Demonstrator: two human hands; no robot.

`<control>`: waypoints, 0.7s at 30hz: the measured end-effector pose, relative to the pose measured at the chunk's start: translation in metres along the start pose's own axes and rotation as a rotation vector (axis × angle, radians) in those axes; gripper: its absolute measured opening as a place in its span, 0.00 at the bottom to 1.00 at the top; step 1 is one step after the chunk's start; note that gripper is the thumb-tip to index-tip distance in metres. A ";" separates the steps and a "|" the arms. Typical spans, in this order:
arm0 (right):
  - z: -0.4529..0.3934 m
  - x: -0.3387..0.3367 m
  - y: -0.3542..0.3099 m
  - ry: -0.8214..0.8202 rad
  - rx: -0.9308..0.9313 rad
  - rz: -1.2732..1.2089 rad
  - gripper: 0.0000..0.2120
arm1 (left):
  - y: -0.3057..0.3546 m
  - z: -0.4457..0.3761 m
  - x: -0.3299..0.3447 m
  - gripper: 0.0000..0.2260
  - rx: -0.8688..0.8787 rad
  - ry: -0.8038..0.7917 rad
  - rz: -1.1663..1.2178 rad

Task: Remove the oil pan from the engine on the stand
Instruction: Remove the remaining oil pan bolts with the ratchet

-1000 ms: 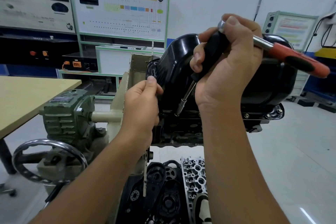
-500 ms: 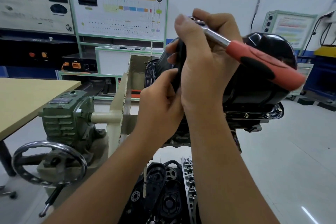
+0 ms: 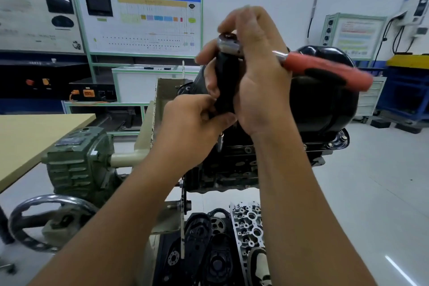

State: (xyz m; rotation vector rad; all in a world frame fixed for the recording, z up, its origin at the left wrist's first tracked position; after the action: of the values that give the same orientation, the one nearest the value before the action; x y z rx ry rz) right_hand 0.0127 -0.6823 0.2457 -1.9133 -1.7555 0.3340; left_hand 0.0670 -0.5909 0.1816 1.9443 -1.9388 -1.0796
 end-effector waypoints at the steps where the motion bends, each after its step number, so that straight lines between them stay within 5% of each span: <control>1: 0.002 0.003 -0.001 0.033 -0.070 0.091 0.10 | -0.001 -0.001 0.000 0.14 -0.015 -0.001 0.018; 4: 0.009 0.007 -0.004 0.250 -0.165 0.167 0.17 | 0.000 -0.004 0.001 0.22 -0.016 -0.019 0.008; 8: 0.006 -0.007 -0.001 0.314 -0.010 -0.013 0.30 | 0.001 -0.002 0.006 0.11 0.001 0.003 -0.039; 12: 0.002 -0.010 0.003 0.325 0.054 -0.085 0.12 | 0.001 -0.001 0.009 0.09 0.042 -0.001 -0.047; 14: 0.000 -0.008 0.004 0.285 0.058 -0.079 0.06 | -0.003 -0.003 0.009 0.08 0.051 -0.028 0.007; 21: -0.007 0.001 0.004 -0.147 0.166 -0.276 0.10 | -0.017 -0.005 0.007 0.12 0.043 -0.151 0.243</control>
State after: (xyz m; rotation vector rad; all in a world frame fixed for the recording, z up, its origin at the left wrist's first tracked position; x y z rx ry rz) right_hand 0.0204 -0.6830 0.2498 -1.5410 -1.9900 0.5113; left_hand 0.0820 -0.5966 0.1727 1.6333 -2.2243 -1.1528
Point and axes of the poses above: each hand's wrist, its own z-axis away from the middle knuckle, its own x-axis out of the palm, y = z × x, the point moved 5 cm from there along -z, towards the middle knuckle, and after that the axes turned 4 degrees about z, right-handed, at the moved point
